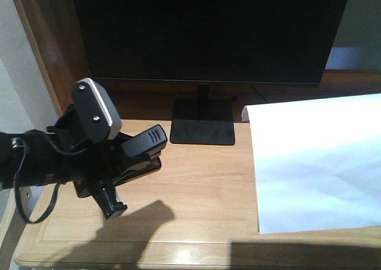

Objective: Grab stapler and paper to desk for stapling
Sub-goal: 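Lower the left gripper holding the stapler toward the desk top, then set the black stapler down on the desk with the left gripper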

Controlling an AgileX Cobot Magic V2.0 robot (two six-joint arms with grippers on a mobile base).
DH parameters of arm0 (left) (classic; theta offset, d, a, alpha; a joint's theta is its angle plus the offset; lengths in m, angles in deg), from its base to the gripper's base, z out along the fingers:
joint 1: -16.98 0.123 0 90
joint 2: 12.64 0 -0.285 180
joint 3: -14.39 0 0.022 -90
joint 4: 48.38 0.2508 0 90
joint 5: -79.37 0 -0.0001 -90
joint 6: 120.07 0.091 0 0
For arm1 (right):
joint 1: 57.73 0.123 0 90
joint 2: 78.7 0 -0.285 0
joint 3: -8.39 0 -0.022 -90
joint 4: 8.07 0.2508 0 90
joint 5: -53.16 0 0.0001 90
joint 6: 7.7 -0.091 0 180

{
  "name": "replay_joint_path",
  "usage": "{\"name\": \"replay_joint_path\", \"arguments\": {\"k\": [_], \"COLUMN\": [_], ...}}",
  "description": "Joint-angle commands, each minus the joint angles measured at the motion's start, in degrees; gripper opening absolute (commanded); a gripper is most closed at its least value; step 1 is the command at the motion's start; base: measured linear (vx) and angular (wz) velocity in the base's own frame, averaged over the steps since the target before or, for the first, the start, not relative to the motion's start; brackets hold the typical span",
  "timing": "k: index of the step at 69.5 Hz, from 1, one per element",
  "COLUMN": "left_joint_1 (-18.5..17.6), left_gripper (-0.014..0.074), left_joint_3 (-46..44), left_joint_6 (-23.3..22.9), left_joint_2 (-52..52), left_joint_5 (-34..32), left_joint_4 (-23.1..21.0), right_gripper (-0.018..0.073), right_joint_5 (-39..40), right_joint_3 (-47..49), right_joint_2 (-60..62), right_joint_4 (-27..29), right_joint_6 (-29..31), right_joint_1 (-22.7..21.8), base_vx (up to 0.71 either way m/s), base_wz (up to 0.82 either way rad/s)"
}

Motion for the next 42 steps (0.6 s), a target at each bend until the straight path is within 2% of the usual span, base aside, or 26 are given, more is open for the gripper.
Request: {"name": "replay_joint_path", "arguments": {"k": [1, 7, 17, 22, 42], "left_joint_1": [2.2, 4.1, 6.2, 6.7, 7.1], "left_gripper": [-0.0006, -0.0006, -0.0006, -0.0006, -0.0006], "left_joint_3": [-3.1, -3.9, -5.5, -7.0, -16.4], "left_joint_6": [12.9, 22.2, 33.2, 33.5, 33.5], "left_joint_2": [-2.2, -5.9, -11.9, -15.2, -29.5], "left_joint_5": [3.5, 8.5, 14.2, 16.3, 25.3], "left_joint_4": [-12.4, -19.2, -27.7, -29.4, -28.2], "right_gripper": [-0.0006, -0.0006, -0.0006, -0.0006, -0.0006], "right_joint_5": [2.5, 2.4, 2.5, 2.5, 2.5], "right_joint_3": [1.5, 1.5, 1.5, 1.5, 1.5], "right_joint_2": [-0.5, -0.5, -0.5, -0.5, -0.5], "right_joint_4": [0.5, 0.5, 0.5, 0.5, 0.5], "right_joint_6": [0.5, 0.5, 0.5, 0.5, 0.5], "right_joint_1": [-0.3, -0.3, -0.3, -0.3, -0.3], "base_vx": [0.0, 0.0, 0.0, 0.0, 0.0], "base_wz": [0.0, 0.0, 0.0, 0.0, 0.0]}}
